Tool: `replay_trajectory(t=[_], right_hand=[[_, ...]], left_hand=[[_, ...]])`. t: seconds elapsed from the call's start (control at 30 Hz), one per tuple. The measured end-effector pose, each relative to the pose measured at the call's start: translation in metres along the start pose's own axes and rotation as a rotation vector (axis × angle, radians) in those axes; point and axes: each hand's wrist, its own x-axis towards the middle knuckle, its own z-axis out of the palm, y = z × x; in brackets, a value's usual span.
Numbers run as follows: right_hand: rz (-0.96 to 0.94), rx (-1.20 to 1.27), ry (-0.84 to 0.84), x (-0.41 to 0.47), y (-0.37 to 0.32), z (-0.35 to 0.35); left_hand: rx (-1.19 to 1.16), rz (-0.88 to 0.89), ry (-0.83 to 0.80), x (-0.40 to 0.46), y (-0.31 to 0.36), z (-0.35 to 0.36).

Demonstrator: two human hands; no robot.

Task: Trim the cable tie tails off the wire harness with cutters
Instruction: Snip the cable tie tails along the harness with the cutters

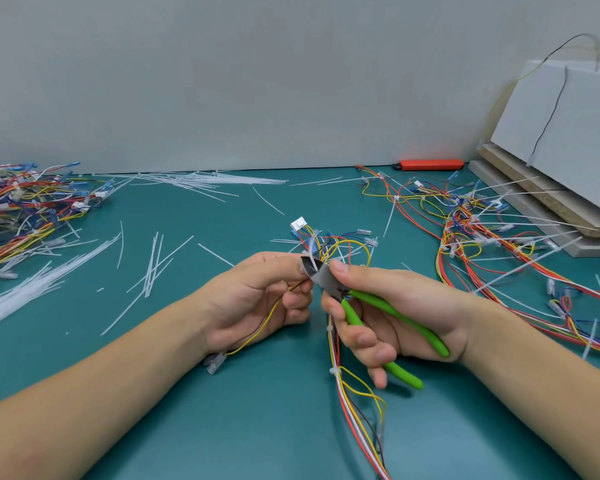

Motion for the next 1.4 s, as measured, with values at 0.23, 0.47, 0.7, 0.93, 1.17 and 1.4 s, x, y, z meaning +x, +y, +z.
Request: replay_trajectory(t=[0.23,0.47,0.7,0.93,1.17,1.4], right_hand=[[-0.022,0.032,-0.038,-0.001,0.003,-0.007],[-0.036,0.027,-0.041,-0.001,0.003,-0.009],[-0.036,0.028,-0.044,-0.001,0.003,-0.008],[-0.029,-0.023,-0.021,-0.001,0.001,0.002],[-0.027,0.003,-0.024,0.0,0.001,0.001],[-0.012,0.059,-0.054,0.0,0.003,-0.009]], left_hand=[[0.042,-0.009,-0.019,0.001,0.001,0.001],[0.065,-0.022,-0.021,0.0,0.001,0.001],[0.055,-0.025,-0.007,0.001,0.001,0.001],[-0.003,-0.023,-0.019,0.001,-0.001,-0.001],[0.034,0.001,-0.012,0.001,0.0,0.001],[0.064,-0.021,0.0,0.001,0.001,0.002]])
